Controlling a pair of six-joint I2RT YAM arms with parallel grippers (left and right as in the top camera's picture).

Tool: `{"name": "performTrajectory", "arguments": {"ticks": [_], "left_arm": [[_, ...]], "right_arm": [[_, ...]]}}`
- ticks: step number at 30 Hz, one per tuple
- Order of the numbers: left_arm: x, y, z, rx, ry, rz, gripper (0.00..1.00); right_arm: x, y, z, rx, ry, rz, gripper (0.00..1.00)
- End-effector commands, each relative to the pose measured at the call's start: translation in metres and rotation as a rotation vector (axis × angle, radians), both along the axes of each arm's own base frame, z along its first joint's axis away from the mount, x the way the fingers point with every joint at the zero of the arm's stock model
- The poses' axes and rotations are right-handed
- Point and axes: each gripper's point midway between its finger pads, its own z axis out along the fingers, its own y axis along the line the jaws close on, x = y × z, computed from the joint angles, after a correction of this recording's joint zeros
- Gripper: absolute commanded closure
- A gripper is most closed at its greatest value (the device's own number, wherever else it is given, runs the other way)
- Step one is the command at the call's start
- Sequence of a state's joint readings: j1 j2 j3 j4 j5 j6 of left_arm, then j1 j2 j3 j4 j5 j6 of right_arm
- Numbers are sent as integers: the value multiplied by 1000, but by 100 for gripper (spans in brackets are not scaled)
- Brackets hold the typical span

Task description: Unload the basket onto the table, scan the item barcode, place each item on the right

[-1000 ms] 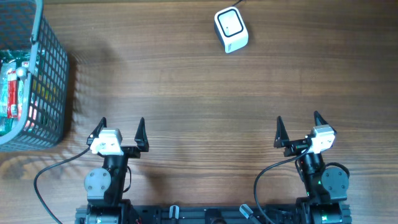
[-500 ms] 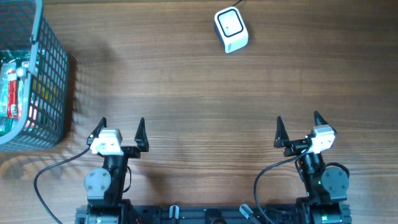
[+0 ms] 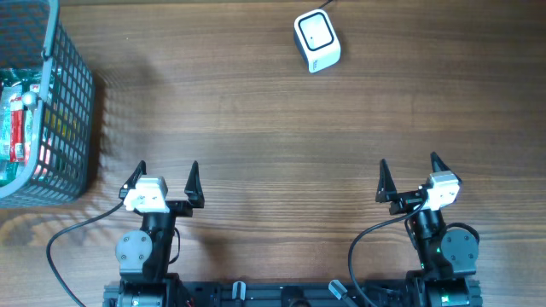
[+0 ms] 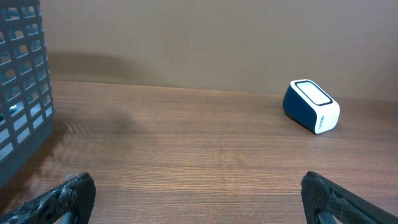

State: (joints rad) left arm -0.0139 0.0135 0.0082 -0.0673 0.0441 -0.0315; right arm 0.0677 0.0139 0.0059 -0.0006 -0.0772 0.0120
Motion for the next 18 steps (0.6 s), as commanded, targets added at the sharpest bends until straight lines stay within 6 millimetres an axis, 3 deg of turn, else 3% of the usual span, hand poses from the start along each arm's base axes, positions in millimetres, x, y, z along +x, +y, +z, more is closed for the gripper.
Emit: {"name": "performTrajectory", "arguments": {"ticks": [1,16,18], "left_arm": [[-1,-5,-1,-12,2,-29,0],[-1,-8,3,-9,-12,-45,0],[0,-6,17,24,-73,-33,0]], "right_arm": [[1,-3,-1,-12,1,-17,0],[1,-3,-1,-12,1,-17,0],[1,-3,-1,-12,1,-17,0]]}}
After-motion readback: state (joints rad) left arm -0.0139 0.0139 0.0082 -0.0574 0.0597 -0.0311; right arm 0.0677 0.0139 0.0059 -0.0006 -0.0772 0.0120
